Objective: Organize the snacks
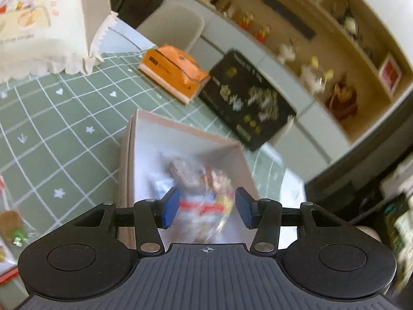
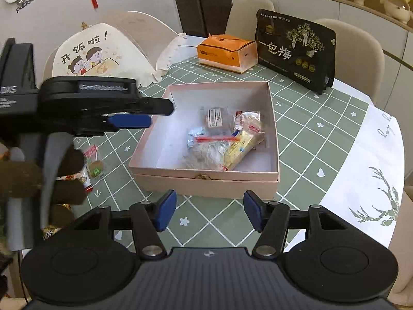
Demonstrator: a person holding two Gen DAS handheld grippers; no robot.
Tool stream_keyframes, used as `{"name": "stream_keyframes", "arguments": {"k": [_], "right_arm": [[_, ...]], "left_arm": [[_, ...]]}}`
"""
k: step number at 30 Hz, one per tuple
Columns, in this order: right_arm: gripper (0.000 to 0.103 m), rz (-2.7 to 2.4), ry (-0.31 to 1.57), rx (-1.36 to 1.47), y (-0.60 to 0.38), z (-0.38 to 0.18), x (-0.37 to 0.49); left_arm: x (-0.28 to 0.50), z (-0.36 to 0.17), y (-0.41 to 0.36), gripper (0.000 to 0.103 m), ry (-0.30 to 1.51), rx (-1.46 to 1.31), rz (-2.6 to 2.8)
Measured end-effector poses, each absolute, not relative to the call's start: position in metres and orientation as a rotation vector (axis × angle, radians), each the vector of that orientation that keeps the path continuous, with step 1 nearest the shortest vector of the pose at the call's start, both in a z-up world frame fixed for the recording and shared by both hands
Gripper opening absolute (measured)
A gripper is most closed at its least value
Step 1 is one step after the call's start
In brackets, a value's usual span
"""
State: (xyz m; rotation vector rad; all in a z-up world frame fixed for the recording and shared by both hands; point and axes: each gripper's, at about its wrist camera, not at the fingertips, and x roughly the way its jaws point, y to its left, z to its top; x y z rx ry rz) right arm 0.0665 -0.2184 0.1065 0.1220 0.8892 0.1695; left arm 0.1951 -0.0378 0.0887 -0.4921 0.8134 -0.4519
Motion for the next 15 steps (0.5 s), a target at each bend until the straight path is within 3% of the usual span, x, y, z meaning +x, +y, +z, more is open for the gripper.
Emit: {"name": "stream_keyframes", "arguments": {"k": [3, 7, 11, 15], "right_arm": [[0.071, 0.166, 0.905, 0.067, -0.220, 0.098, 0.051], [0.072, 0.085, 0.978, 0.077, -0.249, 0.072, 0.026], [0.072, 0.057, 1.062, 0.176, -0.270, 0.038, 0.014], [0.085, 0.125, 1.013, 0.158, -0.256, 0.030, 0.014]], "left_arm": [[0.186, 0.089, -0.031, 0.053, 0.785, -0.502, -0.397], [0.129, 0.098, -0.036, 0.053, 0.782, -0.344, -0.477], [0.074, 0.075, -0.040, 0.053, 0.893, -0.303, -0.499], [0.038, 0.047, -0.030, 0.053, 1.026, -0.339, -0.484]]}}
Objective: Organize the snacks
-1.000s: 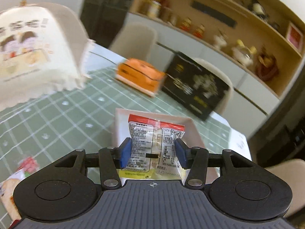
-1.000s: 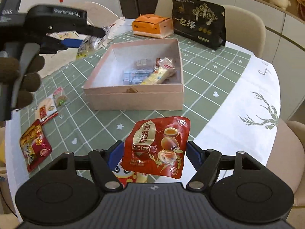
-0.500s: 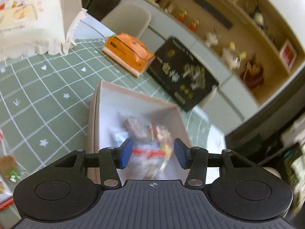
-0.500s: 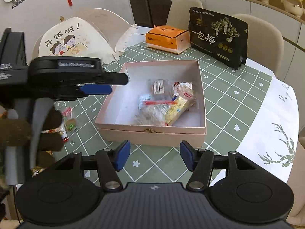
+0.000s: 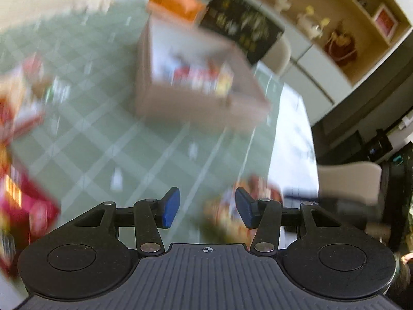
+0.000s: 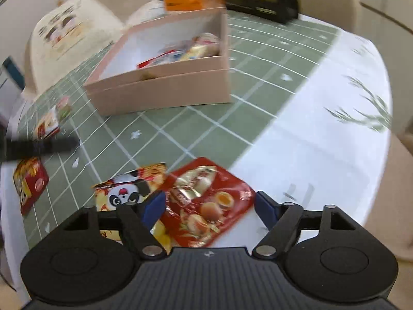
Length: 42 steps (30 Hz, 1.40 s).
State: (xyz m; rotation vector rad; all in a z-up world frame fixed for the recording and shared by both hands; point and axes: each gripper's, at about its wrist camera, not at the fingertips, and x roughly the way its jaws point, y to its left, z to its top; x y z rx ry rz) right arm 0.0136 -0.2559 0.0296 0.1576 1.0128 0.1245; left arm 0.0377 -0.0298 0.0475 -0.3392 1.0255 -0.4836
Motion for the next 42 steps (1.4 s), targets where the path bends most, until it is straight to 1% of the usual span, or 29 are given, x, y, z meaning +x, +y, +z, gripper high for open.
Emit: {"name": "stream_keyframes", "arguments": {"k": [5, 9, 13, 16, 18, 20, 24, 28, 30, 32, 36, 40, 42], "right_arm": [[0.086, 0.232, 1.004, 0.117, -0.227, 0.031, 0.023], [0.078, 0.290, 0.986, 0.122, -0.206, 0.030, 0.022], [0.078, 0.352, 0.975, 0.092, -0.190, 0.032, 0.021], [0.078, 0.344, 0.961, 0.050, -0.184, 0.034, 0.022], [0.078, 0.334, 0.942, 0.023, -0.182, 0.039, 0.021], [0.078, 0.344, 0.915, -0.013, -0.178, 0.046, 0.019], [0.078, 0.358, 0.889, -0.067, -0.168, 0.054, 0.017], [0.078, 0.360, 0.894, -0.072, -0.164, 0.056, 0.018], [0.078, 0.359, 0.896, -0.077, -0.162, 0.056, 0.017], [0.078, 0.353, 0.895, -0.078, -0.161, 0.056, 0.016], [0.078, 0.335, 0.870, -0.105, -0.155, 0.058, 0.014], [0.078, 0.322, 0.848, -0.121, -0.149, 0.064, 0.011], [0.078, 0.326, 0.846, -0.112, -0.148, 0.066, 0.010]], "left_arm": [[0.017, 0.038, -0.008, 0.053, 1.048, -0.366, -0.388], [0.009, 0.049, 0.016, 0.053, 0.977, -0.360, -0.276], [-0.002, 0.060, 0.060, 0.053, 0.882, -0.377, -0.044], [-0.003, 0.060, 0.102, 0.053, 0.842, -0.457, 0.168], [-0.002, 0.057, 0.123, 0.053, 0.829, -0.492, 0.253], [0.004, 0.049, 0.135, 0.053, 0.854, -0.508, 0.269], [0.012, 0.034, 0.124, 0.054, 0.903, -0.489, 0.160], [0.019, 0.029, 0.088, 0.052, 0.928, -0.397, -0.061], [0.022, 0.028, 0.077, 0.051, 0.947, -0.410, -0.192], [0.022, 0.037, 0.074, 0.051, 0.925, -0.416, -0.252], [0.047, 0.052, 0.103, 0.051, 0.870, -0.464, -0.036], [0.090, 0.051, 0.145, 0.051, 0.818, -0.638, 0.175], [0.117, 0.046, 0.148, 0.051, 0.827, -0.639, 0.195]]}}
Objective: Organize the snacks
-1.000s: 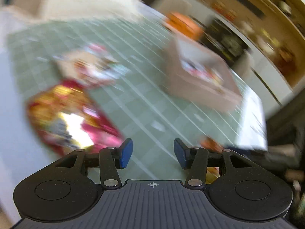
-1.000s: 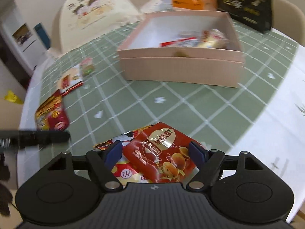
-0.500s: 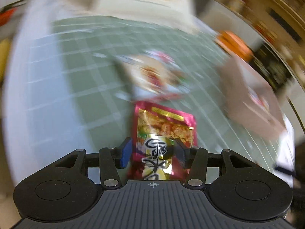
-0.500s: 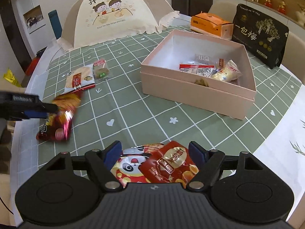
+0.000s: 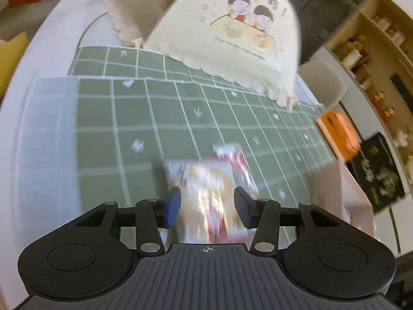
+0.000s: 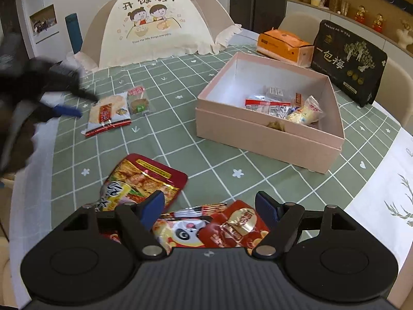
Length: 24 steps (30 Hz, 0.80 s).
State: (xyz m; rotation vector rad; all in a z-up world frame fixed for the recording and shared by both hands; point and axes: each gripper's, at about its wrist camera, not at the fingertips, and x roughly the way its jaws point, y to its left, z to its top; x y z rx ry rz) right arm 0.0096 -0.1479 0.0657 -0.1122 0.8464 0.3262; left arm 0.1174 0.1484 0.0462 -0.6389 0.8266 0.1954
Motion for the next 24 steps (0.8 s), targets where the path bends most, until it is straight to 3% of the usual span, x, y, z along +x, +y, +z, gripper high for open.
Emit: {"name": "stream_keyframes", "arguments": {"k": [5, 12, 18, 24], "right_arm": [[0.078, 0.318, 0.875, -0.106, -0.145, 0.065, 0.004], [0.078, 0.334, 0.822, -0.236, -0.128, 0.071, 0.003], [0.084, 0.423, 0.702, -0.367, -0.066, 0.089, 0.037], [0.079, 0.534, 0.819, -0.297, 0.012, 0.075, 0.127]], "left_arm": [[0.155, 0.044, 0.111, 0.052, 0.872, -0.332, 0.149], [0.101, 0.037, 0.078, 0.054, 0.876, 0.002, 0.005], [0.060, 0.032, 0.131, 0.052, 0.929, -0.174, 0.099], [0.043, 0.048, 0.157, 0.052, 0.919, -0.293, 0.103]]}}
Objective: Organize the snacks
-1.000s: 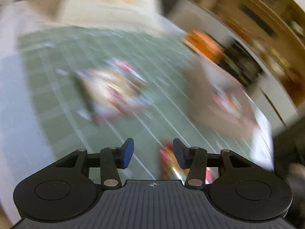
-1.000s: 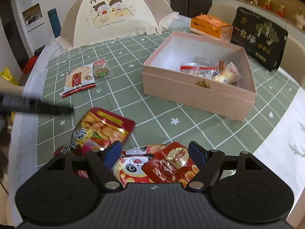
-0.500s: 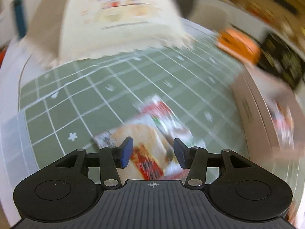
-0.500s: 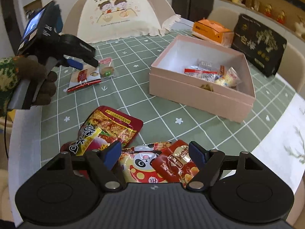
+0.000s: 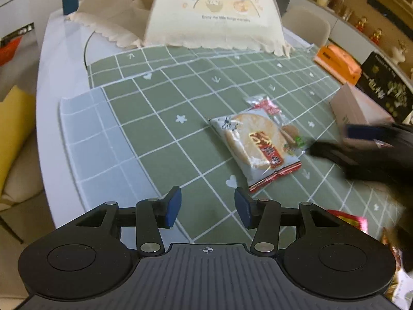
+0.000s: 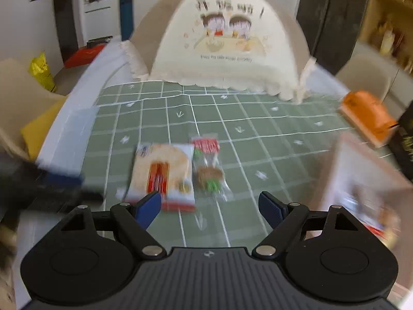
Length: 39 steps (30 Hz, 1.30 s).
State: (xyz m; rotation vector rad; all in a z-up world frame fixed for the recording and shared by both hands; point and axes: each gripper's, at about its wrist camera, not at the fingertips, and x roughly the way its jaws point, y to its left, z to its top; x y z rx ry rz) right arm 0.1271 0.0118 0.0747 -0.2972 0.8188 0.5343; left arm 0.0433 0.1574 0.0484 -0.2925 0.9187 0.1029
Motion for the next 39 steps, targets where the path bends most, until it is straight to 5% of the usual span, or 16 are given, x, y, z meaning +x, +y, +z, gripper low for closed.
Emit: {"name": "stream_keyframes", "arguments": {"k": [6, 7, 9, 15, 23, 25, 27, 28, 39], "right_arm": [[0.060, 0.452, 0.932, -0.235, 0.047, 0.040, 0.190], [0.053, 0.463, 0.950, -0.219, 0.048, 0.040, 0.192], [0.017, 0.523, 0.996, -0.177, 0.045, 0.044, 0.187], [0.004, 0.586, 1.068, -0.202, 0.015, 0.044, 0.139], [0.007, 0.504, 0.993, -0.193, -0.057, 0.059, 0.090], [0.019, 0.480, 0.962, -0.195, -0.070, 0.065, 0.079], [0.050, 0.440, 0.928, -0.203, -0.085, 0.071, 0.066], [0.055, 0.420, 0.917, -0.204, -0.093, 0.072, 0.060], [0.066, 0.253, 0.943, -0.048, -0.192, 0.071, 0.008]], "left_arm": [[0.034, 0.062, 0.153, 0.052, 0.896, -0.311, 0.069], [0.036, 0.062, 0.152, 0.052, 0.897, -0.312, 0.064], [0.034, 0.062, 0.149, 0.052, 0.899, -0.317, 0.053], [0.033, 0.056, 0.131, 0.051, 0.917, -0.321, 0.000], [0.089, 0.061, 0.093, 0.050, 0.867, -0.451, -0.072], [0.112, 0.061, 0.084, 0.051, 0.879, -0.472, -0.049], [0.139, 0.055, 0.076, 0.051, 0.922, -0.457, 0.005], [0.148, 0.052, 0.072, 0.051, 0.932, -0.442, 0.029], [0.183, 0.028, 0.028, 0.046, 0.939, -0.063, 0.038]]}}
